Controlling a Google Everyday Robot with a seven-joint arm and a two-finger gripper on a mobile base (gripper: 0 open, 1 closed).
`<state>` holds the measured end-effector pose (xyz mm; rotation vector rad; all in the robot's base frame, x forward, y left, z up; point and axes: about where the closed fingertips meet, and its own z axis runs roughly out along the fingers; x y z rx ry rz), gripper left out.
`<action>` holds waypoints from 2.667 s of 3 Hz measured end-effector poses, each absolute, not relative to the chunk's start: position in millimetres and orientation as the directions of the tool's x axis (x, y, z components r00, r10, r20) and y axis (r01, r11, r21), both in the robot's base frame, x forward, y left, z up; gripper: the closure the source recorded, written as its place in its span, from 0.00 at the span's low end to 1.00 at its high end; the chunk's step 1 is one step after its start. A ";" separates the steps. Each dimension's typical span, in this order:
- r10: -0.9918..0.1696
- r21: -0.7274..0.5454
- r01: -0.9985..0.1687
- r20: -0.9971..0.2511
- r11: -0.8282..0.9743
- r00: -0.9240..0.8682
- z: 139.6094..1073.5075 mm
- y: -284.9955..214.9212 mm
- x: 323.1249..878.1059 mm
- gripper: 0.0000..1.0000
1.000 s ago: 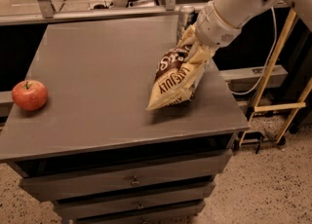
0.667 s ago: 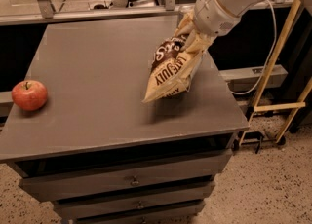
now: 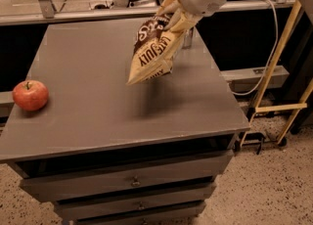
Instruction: Move brown chip bag near apple
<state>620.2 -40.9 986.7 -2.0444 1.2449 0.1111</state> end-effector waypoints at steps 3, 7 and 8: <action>-0.571 -0.529 -0.770 -0.529 -0.358 0.628 939.5 85.8 663.1 1.00; -0.413 -0.601 -0.683 -0.544 -0.416 0.731 955.7 138.0 640.0 1.00; -0.386 -0.596 -0.678 -0.557 -0.430 0.735 951.0 152.7 631.6 1.00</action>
Offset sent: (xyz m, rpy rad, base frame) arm 0.0513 0.1514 -0.0487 0.1278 0.0586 0.2213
